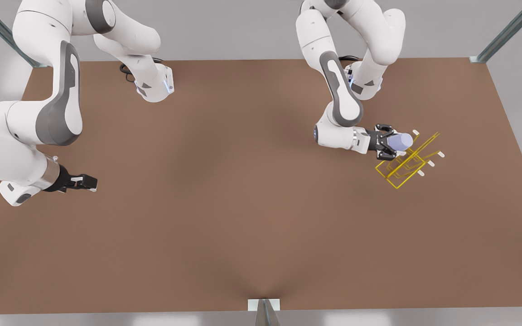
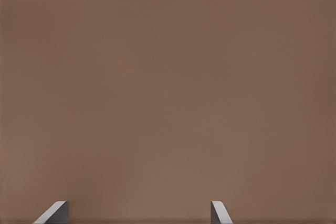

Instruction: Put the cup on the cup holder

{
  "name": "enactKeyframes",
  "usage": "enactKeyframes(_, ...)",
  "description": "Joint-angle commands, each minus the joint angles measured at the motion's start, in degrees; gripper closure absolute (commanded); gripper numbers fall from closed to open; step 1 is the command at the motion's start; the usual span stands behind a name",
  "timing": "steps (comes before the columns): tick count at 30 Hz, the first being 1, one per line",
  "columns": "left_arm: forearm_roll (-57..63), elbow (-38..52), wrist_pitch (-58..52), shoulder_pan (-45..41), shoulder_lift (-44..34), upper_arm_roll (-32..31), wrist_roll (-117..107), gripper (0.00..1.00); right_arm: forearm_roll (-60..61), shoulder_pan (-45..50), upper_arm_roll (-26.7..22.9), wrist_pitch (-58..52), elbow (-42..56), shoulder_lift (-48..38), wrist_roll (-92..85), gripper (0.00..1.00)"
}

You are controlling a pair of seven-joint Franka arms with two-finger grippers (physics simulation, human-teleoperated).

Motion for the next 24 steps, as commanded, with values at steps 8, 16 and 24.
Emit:
enactKeyframes(8, 0.1, -2.6, 6.6, 1.1, 1.1, -0.2, -7.9, 0.23, 0.0, 0.0, -0.1, 0.0, 0.0, -0.1, -0.2, 0.0)
enactKeyframes(16, 0.3, -5.0, 8.1, 0.5, 1.1, -0.1, -7.8, 0.23, 0.1, 0.0, -0.1, 0.0, 0.0, 0.0, -0.2, 0.0)
enactKeyframes(24, 0.3, -5.9, 9.1, 0.5, 1.1, -0.1, -9.6, 0.1, 0.1, -0.1, -0.1, 0.0, -0.1, 0.0, -0.2, 0.0)
